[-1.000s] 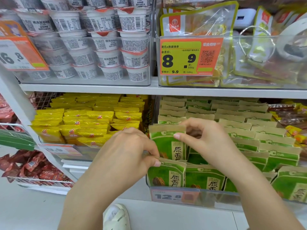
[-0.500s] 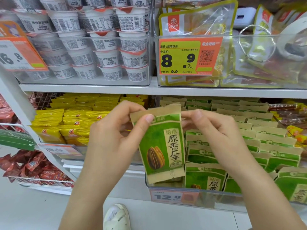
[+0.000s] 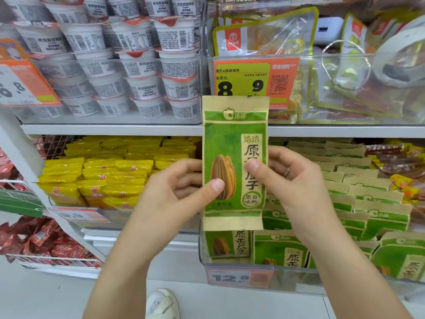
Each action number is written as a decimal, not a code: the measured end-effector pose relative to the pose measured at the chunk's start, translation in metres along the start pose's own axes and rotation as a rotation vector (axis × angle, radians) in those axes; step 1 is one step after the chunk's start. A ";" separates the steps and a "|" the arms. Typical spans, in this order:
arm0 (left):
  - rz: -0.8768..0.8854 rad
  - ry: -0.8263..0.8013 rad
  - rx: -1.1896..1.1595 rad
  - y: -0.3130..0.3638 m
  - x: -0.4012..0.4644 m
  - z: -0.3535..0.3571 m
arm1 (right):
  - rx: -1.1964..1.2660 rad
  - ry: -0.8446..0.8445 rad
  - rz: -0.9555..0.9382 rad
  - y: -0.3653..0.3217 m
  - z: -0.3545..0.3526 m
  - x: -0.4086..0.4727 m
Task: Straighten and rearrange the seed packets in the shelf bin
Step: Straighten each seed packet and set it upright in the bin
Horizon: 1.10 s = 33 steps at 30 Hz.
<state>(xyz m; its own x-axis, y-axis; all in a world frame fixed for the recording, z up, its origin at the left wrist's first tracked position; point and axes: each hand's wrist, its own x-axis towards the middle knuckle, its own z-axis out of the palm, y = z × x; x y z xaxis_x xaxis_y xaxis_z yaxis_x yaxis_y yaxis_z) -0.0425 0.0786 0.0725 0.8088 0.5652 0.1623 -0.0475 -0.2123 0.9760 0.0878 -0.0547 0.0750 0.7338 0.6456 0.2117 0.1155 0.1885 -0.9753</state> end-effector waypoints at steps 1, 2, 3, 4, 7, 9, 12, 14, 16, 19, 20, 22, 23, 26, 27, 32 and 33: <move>-0.019 -0.012 -0.018 0.000 0.000 0.002 | 0.024 0.017 0.013 -0.001 0.000 0.000; -0.035 -0.016 -0.043 0.000 0.000 0.004 | 0.045 0.022 0.031 -0.001 0.000 0.000; -0.052 -0.017 -0.069 0.001 0.000 0.005 | 0.061 0.021 0.050 -0.001 0.000 0.000; -0.065 -0.015 -0.092 0.002 0.000 0.006 | 0.069 0.016 0.067 -0.002 -0.001 0.000; -0.076 0.007 -0.135 0.005 0.000 0.009 | 0.063 -0.026 0.102 -0.004 -0.005 0.000; -0.068 0.026 -0.164 0.006 0.000 0.010 | 0.035 -0.090 0.129 -0.004 -0.009 -0.001; -0.053 0.058 -0.182 0.006 0.001 0.011 | 0.022 -0.202 0.175 -0.005 -0.013 -0.002; -0.039 0.089 -0.195 0.008 0.001 0.013 | 0.053 -0.205 0.168 -0.005 -0.011 -0.003; -0.007 0.186 -0.198 0.006 0.002 0.015 | 0.027 -0.166 0.114 -0.004 -0.007 -0.004; 0.087 0.340 -0.071 -0.001 0.003 0.020 | -0.067 -0.108 0.004 -0.001 0.001 -0.008; 0.109 0.339 -0.029 -0.002 0.003 0.021 | -0.082 -0.096 -0.018 0.000 0.005 -0.009; 0.123 0.287 -0.009 -0.002 0.002 0.025 | -0.112 -0.091 -0.061 0.000 0.011 -0.012; 0.121 0.262 -0.026 0.000 0.001 0.026 | -0.129 -0.096 -0.087 0.000 0.013 -0.013; 0.108 0.199 -0.096 0.006 -0.002 0.027 | -0.174 -0.111 -0.146 0.003 0.016 -0.014; 0.097 0.182 -0.116 0.008 -0.003 0.027 | -0.159 -0.114 -0.149 0.004 0.016 -0.014; 0.099 0.150 -0.096 0.005 -0.004 0.028 | -0.113 -0.046 -0.177 0.000 0.017 -0.011; 0.093 0.131 -0.095 0.005 -0.004 0.028 | -0.105 -0.009 -0.178 -0.001 0.017 -0.011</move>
<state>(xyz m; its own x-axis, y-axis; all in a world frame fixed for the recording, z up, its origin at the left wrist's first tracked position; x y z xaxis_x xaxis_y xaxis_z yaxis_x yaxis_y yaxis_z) -0.0292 0.0530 0.0728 0.7152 0.6470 0.2643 -0.1793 -0.1956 0.9641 0.0685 -0.0493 0.0746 0.6894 0.6160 0.3812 0.3122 0.2223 -0.9237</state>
